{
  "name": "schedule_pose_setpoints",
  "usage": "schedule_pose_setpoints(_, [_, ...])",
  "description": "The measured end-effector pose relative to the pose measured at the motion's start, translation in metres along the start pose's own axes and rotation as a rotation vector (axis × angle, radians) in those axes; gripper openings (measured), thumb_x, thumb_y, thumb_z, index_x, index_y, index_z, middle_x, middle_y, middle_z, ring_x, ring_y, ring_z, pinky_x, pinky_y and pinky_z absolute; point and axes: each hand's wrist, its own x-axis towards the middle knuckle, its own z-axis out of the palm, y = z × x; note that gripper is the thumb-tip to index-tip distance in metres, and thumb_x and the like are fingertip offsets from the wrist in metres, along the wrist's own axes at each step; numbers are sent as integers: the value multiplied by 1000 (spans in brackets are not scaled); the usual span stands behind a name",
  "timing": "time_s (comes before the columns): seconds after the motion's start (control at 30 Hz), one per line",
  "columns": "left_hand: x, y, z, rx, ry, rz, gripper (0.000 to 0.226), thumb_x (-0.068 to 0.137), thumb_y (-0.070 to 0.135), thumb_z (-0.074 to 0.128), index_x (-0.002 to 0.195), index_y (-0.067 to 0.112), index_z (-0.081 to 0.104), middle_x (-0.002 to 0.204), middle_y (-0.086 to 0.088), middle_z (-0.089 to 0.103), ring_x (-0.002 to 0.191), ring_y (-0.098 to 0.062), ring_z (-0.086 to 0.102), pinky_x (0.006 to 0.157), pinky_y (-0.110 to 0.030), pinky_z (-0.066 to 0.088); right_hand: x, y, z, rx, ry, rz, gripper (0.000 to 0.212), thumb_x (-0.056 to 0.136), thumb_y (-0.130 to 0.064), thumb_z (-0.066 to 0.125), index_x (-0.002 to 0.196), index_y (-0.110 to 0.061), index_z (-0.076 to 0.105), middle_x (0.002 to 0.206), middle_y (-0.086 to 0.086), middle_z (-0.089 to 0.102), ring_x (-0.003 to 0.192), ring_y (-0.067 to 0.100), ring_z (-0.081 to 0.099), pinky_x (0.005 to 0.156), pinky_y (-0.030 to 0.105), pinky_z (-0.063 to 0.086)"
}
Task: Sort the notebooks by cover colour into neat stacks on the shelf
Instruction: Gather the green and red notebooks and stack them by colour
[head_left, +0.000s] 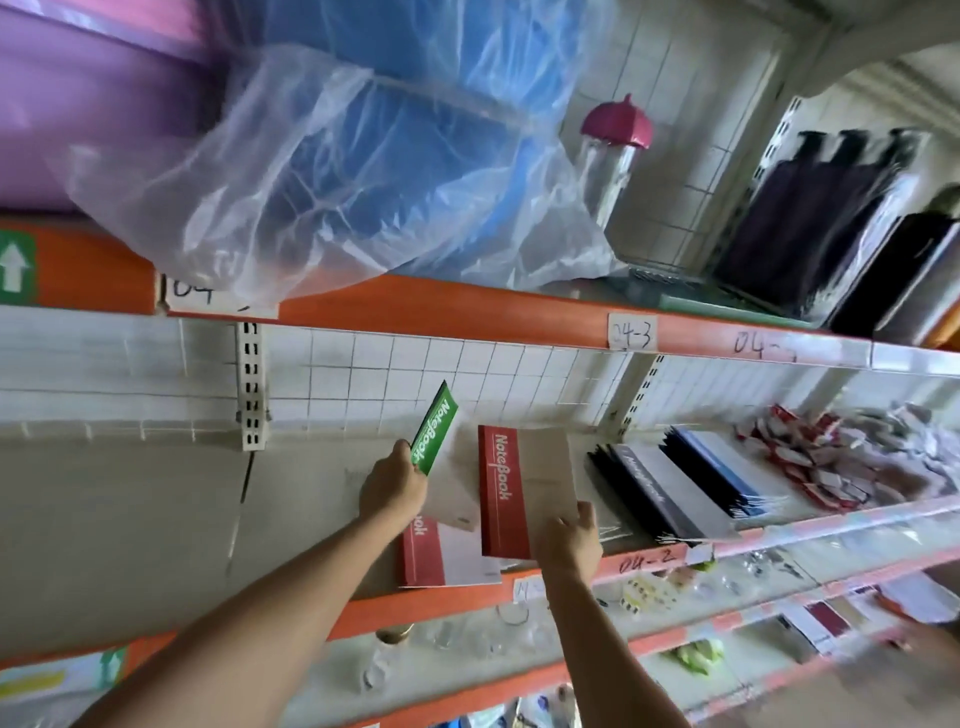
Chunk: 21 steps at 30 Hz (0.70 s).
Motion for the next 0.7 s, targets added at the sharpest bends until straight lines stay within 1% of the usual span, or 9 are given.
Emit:
schedule_pose_setpoints(0.07, [2,19,21,-22,-49,19,20,95,12,45,114,11,51,108,-16,66,89,-34,63,63,-36,51,20,6,-20,-5,73,-15,40,66,-10,44,104,-20,55,94,14,69,80,34,61,72,40,53])
schedule_pose_setpoints(0.13, [3,38,40,-85,-92,26,22,95,12,47,115,12,54,104,-13,69,76,-28,65,54,-31,52,44,13,-35,-49,109,-27,55,55,-18,36,106,-19,56,92,16,69,80,35,60,72,39,51])
schedule_pose_setpoints(0.2, [4,57,58,-171,-135,29,21,97,16,48,116,15,56,98,-7,68,73,-26,68,56,-34,58,56,13,-49,-157,87,-68,60,53,-18,32,108,-20,55,89,17,68,79,36,60,69,39,50])
schedule_pose_setpoints(0.3, [4,89,84,-205,-181,2,25,97,18,49,122,19,55,94,-3,61,78,-28,68,60,-34,58,86,14,-69,-253,76,-145,49,62,-17,35,108,-23,52,91,15,68,78,35,61,68,39,50])
schedule_pose_setpoints(0.4, [5,116,109,-199,-177,-20,28,96,17,50,124,16,49,110,-11,65,88,-32,65,67,-35,56,123,15,-79,-302,86,-207,41,78,-8,44,116,-23,51,95,13,69,75,30,57,64,33,43])
schedule_pose_setpoints(0.47, [6,130,123,-144,-133,-62,28,97,20,48,124,14,46,113,-13,65,94,-32,64,72,-36,54,146,12,-85,-341,52,-256,43,80,-5,45,118,-23,49,91,12,69,70,29,56,60,31,41])
schedule_pose_setpoints(0.57, [-2,144,142,24,-113,-196,36,95,19,48,129,11,44,119,-10,61,103,-30,63,79,-32,50,177,10,-95,-338,-13,-328,48,79,-1,45,121,-24,50,77,8,64,62,26,56,55,28,42])
schedule_pose_setpoints(0.63, [-8,151,152,192,-131,-205,39,92,20,51,130,10,49,123,-8,62,108,-27,62,80,-31,46,196,8,-100,-304,-51,-362,54,80,-1,45,128,-26,49,71,5,59,59,23,55,49,24,36])
schedule_pose_setpoints(0.7, [-13,152,160,300,-141,-193,42,90,24,54,129,9,55,124,-7,63,107,-25,63,81,-32,46,208,9,-103,-294,-97,-380,55,80,-1,45,129,-26,48,72,5,59,61,25,55,50,24,34])
